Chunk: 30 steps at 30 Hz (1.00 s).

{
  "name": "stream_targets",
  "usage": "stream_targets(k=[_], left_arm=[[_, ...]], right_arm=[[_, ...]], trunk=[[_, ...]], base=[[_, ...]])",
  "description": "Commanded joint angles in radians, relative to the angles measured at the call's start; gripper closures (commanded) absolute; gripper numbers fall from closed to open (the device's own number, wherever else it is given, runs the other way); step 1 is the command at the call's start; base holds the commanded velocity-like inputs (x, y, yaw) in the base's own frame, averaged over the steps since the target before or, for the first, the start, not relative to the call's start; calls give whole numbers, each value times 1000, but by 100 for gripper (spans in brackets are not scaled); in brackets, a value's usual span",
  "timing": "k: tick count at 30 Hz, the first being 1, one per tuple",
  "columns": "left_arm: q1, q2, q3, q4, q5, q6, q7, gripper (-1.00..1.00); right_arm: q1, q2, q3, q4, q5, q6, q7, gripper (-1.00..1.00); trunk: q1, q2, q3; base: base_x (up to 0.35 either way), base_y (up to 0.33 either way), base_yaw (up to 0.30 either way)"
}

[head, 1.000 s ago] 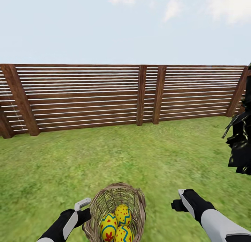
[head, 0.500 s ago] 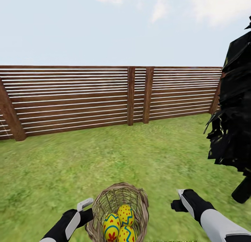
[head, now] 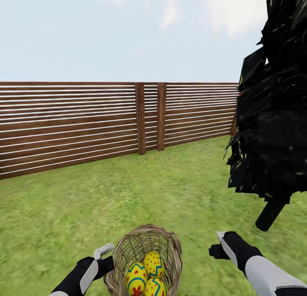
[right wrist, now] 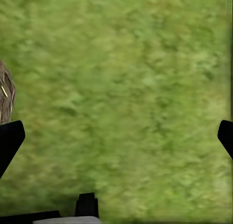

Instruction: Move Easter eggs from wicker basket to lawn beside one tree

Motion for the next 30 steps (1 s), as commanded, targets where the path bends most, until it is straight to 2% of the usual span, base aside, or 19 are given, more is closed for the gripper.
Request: stream_targets(k=[1,30], left_arm=[[0,-2,5,-3,18,6,6,100],[0,-11,1,-3,15,6,5,100]], right_arm=[[-1,-1,8,-1,-6,5,-2,-100],[-1,0,9,26,-4,2,-2,-100]], trunk=[[-4,6,2],[-115,209,93]], base=[[0,0,-300],[0,0,-300]])
